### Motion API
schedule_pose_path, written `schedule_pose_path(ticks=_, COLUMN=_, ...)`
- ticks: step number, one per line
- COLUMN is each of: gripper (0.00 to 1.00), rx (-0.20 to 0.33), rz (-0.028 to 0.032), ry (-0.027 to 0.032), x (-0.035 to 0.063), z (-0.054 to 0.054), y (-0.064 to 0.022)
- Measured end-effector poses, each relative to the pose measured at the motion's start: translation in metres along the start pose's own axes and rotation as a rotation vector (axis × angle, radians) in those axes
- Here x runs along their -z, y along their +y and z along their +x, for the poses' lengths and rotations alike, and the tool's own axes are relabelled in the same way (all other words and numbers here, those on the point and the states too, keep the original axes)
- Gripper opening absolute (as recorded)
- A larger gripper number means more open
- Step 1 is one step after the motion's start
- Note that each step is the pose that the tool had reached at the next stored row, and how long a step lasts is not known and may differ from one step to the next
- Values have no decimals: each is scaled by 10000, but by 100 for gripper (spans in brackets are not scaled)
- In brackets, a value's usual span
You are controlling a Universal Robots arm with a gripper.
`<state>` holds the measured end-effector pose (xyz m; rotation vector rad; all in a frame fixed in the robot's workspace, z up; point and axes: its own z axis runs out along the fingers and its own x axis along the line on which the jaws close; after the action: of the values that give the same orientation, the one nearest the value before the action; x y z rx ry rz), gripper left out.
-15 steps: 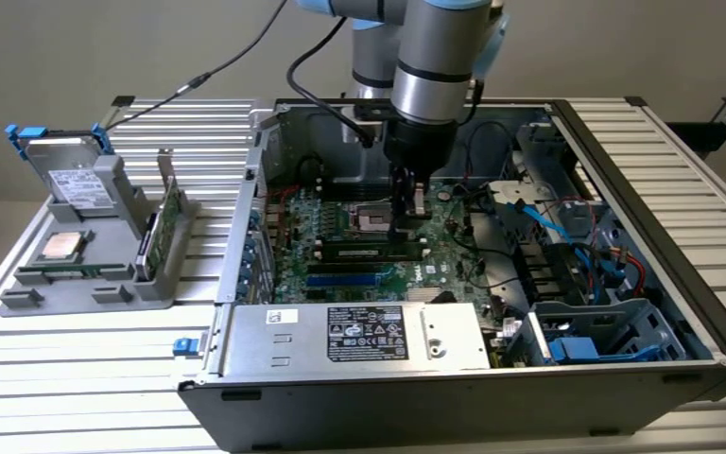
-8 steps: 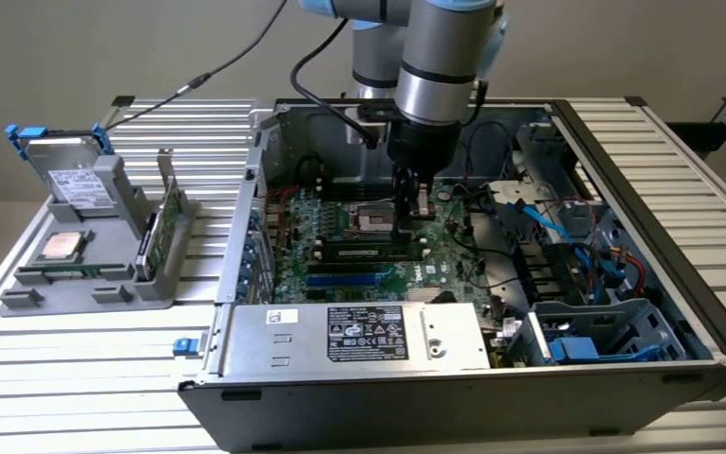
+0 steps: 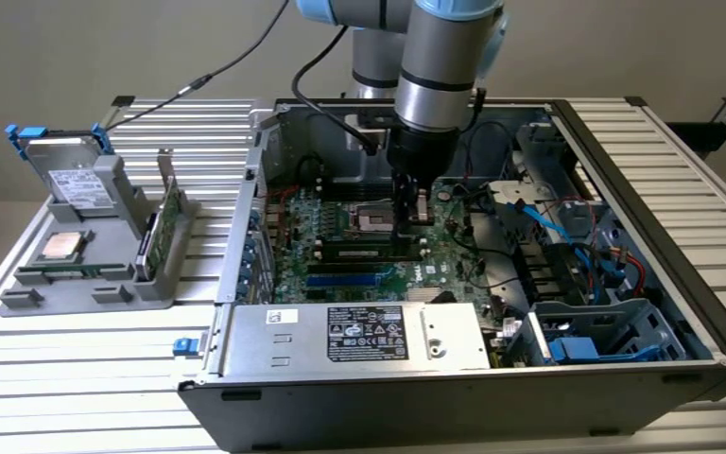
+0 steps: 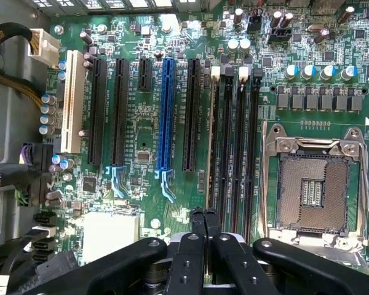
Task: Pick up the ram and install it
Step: 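Press down the ram until it locks into place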
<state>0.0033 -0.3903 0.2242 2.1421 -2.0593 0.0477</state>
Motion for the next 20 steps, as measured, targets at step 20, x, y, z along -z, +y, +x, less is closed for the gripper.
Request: schedule_pose_path(ticks=20, gripper=10, rx=-7, rz=38, ry=4, x=34, z=-12, y=321)
